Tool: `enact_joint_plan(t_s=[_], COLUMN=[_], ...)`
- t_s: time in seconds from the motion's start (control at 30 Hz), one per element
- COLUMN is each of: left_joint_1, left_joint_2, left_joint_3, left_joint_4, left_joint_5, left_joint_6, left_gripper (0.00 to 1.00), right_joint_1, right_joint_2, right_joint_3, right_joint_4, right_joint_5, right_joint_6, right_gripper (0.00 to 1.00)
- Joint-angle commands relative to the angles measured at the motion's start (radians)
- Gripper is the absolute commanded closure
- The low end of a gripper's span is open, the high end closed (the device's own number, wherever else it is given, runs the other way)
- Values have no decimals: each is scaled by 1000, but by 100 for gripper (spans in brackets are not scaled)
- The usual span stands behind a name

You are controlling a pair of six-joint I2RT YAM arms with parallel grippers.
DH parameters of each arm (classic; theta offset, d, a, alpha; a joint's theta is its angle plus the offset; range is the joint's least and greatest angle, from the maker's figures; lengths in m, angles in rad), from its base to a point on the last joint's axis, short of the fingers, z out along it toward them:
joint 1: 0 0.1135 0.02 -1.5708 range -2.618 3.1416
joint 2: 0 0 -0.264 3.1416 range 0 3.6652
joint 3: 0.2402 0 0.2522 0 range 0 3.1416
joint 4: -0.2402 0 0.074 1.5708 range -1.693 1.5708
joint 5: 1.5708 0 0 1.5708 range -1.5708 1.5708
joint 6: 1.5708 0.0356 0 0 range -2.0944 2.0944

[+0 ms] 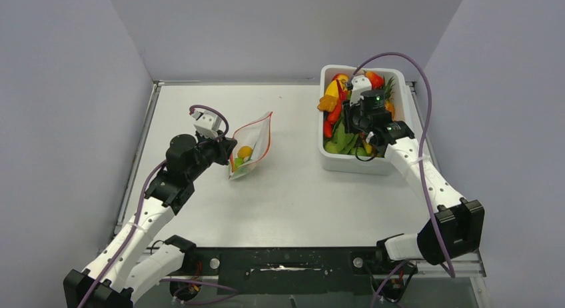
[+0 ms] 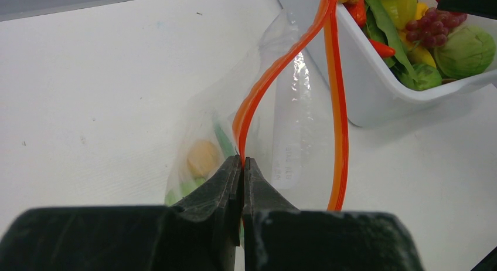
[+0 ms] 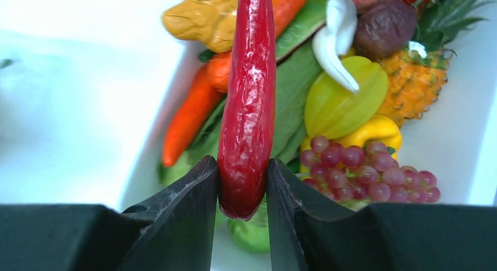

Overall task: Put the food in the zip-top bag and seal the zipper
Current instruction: Pick up the fake vegetable from the bin, then place the fake vegetable in the zipper food storage bag.

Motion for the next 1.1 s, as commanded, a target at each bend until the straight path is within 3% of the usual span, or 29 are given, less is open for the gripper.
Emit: enact_joint_plan(t_s=[0.0, 0.37, 0.5, 0.7, 1.07], left_joint_1=[7, 6, 7, 6, 6], left_joint_2=[-26, -21, -14, 0, -31], left_joint_3=[14, 6, 4, 27, 98], left_joint_4=[41, 58, 82, 70, 72], left_joint_5=[-4, -1, 13, -12, -208], left_joint_6=[18, -4, -32, -36, 27], left_gripper=[100, 100, 100, 100, 100], right_joint_1=[70, 213, 236, 372, 489], right_joint_2=[-95, -201, -188, -182, -209], right_joint_3=[-27, -47, 9, 31, 35], right_joint_4=[46, 125, 109, 117, 116], right_joint_5=[-24, -50, -84, -154, -293], right_joint_6=[65, 60, 172, 310, 527], right_gripper=[78, 78, 75, 74, 75])
